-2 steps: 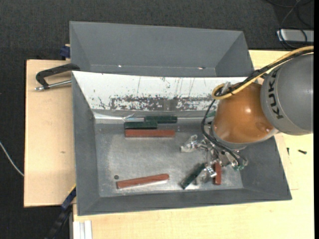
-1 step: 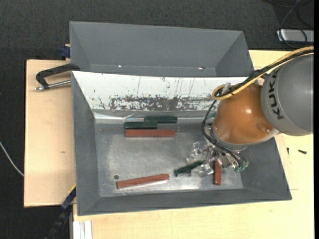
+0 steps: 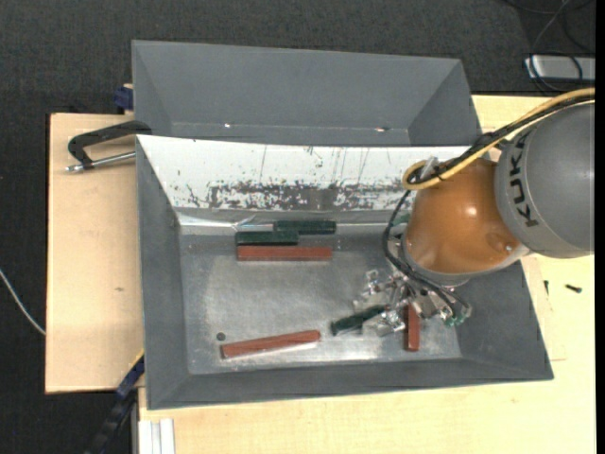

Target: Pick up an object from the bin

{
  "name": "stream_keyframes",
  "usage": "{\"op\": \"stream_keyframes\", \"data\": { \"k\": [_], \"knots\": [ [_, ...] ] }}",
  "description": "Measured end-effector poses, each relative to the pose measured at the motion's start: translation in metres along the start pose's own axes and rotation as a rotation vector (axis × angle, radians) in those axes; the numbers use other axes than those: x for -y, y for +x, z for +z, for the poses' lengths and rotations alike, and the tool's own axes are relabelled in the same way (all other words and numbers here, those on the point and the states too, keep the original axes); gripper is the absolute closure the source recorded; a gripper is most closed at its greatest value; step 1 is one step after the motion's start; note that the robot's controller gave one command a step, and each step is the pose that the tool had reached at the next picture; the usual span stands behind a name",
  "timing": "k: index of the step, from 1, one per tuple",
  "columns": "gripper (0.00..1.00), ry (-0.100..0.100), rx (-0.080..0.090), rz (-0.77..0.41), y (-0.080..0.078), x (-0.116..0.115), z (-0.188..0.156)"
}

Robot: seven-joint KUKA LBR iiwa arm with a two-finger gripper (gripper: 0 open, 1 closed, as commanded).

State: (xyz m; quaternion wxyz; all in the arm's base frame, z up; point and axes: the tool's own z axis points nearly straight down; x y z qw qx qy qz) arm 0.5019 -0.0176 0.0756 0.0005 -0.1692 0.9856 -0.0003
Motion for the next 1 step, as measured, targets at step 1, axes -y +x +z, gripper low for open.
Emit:
{"op": "stream_keyframes", "data": {
  "k": [1],
  "knots": [
    [1.0,0.001,0.007,-0.066,-0.0329,0.0038,-0.1551]
  ]
}}
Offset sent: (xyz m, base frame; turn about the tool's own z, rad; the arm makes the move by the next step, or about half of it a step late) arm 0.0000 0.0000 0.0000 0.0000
